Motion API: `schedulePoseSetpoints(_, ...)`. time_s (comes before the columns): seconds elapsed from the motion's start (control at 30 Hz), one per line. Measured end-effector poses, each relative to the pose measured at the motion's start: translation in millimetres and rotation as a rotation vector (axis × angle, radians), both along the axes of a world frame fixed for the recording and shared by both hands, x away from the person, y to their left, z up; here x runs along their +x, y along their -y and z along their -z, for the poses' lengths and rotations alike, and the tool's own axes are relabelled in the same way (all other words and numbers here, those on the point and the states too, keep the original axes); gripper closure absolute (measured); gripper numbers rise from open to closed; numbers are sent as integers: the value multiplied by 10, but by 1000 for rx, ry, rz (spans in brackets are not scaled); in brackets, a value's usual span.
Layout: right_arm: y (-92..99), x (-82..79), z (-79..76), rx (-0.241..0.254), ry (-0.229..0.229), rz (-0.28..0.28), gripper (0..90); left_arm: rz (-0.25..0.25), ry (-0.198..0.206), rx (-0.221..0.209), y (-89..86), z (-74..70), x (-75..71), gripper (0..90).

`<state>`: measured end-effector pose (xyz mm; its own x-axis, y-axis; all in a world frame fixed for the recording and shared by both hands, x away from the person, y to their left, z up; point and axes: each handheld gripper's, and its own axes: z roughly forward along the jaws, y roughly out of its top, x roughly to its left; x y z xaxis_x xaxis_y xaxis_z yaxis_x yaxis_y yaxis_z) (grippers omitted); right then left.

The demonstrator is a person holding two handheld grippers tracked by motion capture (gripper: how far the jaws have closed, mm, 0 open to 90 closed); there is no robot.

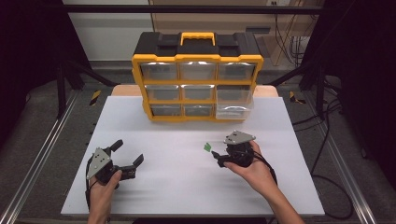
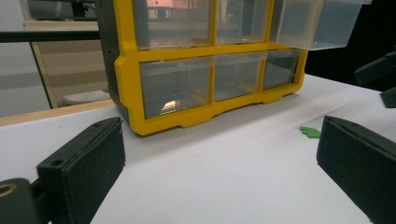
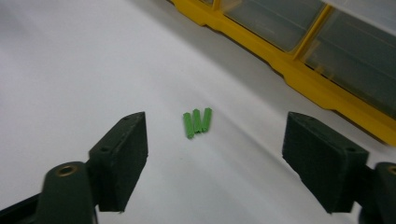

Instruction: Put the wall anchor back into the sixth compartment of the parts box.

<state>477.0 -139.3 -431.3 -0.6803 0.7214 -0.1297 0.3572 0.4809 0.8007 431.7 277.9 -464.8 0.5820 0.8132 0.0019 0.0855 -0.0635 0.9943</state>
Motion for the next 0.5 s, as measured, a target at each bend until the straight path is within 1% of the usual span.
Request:
schedulePoseSetpoints(0.07,-30,49,27,-8,-16,11,275,4,-2,7,11,2,3,11)
schedulePoseSetpoints(0.1,-38,68,37,-6,-22,14,293,5,-3,10,16,4,4,11)
schedulePoseSetpoints(0.17,-62,125,63,14,-37,22,345,7,-5,11,23,6,7,11)
schedulePoseSetpoints(0.23,-80,176,81,15,-40,31,391,8,-5,10,26,7,8,12)
schedulePoseSetpoints(0.3,-100,236,100,34,-56,47,452,7,-6,10,27,9,11,12)
schedulePoseSetpoints(0.33,-110,264,106,54,-62,51,492,7,-7,10,27,11,13,12)
schedulePoseSetpoints(0.43,-161,337,156,73,-69,58,558,5,-8,7,23,11,14,12)
schedulePoseSetpoints(0.5,-199,384,214,81,-89,66,576,4,-8,6,18,9,12,12)
